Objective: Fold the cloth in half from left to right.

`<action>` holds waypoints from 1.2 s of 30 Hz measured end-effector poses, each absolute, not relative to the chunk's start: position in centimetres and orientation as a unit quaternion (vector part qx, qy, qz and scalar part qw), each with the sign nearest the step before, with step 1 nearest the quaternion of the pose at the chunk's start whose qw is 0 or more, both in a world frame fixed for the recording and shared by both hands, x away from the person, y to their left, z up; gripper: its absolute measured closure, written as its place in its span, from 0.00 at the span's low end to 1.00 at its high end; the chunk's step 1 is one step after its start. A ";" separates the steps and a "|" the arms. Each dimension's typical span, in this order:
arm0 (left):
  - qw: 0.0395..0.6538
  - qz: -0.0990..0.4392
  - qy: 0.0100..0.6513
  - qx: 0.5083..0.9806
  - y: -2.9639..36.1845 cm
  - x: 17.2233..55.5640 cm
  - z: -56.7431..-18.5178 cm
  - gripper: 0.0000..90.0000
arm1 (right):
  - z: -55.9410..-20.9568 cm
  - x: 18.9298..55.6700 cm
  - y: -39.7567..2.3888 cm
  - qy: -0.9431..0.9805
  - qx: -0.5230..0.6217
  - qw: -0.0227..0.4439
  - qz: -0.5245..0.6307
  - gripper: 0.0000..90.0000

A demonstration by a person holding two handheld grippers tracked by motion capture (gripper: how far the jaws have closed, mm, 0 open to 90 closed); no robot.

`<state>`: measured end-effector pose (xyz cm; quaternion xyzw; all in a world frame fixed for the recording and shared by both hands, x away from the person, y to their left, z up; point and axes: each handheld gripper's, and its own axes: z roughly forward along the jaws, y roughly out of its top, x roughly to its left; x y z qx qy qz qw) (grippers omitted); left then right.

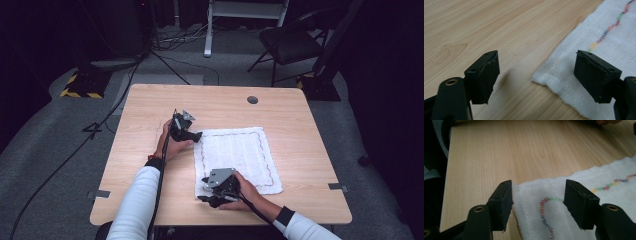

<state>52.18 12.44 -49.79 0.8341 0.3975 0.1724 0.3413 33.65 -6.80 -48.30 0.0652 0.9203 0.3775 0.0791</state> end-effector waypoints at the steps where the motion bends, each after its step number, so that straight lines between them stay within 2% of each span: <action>1: 0.341 0.169 0.398 0.834 12.5 52.2 -49.8 0.23 | -48.3 33.5 -6.5 0.923 0.059 0.075 0.373 0.45; 7: 0.348 0.156 0.407 0.830 13.0 52.3 -50.2 0.23 | -48.7 33.3 -5.7 0.923 0.059 0.070 0.374 0.45; 12: 0.348 0.148 0.407 0.831 13.1 52.3 -50.2 0.23 | -49.3 33.7 -5.5 0.926 0.074 0.064 0.365 0.52; 15: 0.352 0.148 0.401 0.833 13.1 52.1 -50.2 0.25 | -49.4 34.0 -5.8 0.922 0.087 0.064 0.372 0.62; 17: 0.355 0.145 0.395 0.835 13.2 52.0 -50.2 0.35 | -49.4 34.0 -5.9 0.922 0.087 0.065 0.372 0.64; 18: 0.360 0.141 0.386 0.838 13.2 51.9 -50.2 0.35 | -49.4 34.0 -5.9 0.921 0.089 0.068 0.373 0.68; 19: 0.370 0.133 0.373 0.840 13.2 51.7 -50.2 0.46 | -49.3 33.9 -6.0 0.922 0.093 0.077 0.369 0.77; 20: 0.370 0.133 0.373 0.840 13.2 51.7 -50.2 0.54 | -49.3 33.9 -6.0 0.922 0.093 0.077 0.369 0.77; 21: 0.374 0.131 0.368 0.841 13.2 51.7 -50.1 0.62 | -49.3 33.9 -6.0 0.922 0.095 0.088 0.364 0.86; 25: 0.382 0.117 0.362 0.842 13.4 51.7 -50.1 0.83 | -49.3 33.9 -6.0 0.920 0.110 0.099 0.362 0.94; 29: 0.386 0.106 0.356 0.844 13.4 51.6 -50.1 0.91 | -49.3 34.0 -6.1 0.921 0.107 0.101 0.361 0.95; 36: 0.374 0.109 0.354 0.850 13.6 51.5 -49.8 0.93 | -48.9 34.0 -6.3 0.920 0.100 0.105 0.364 0.95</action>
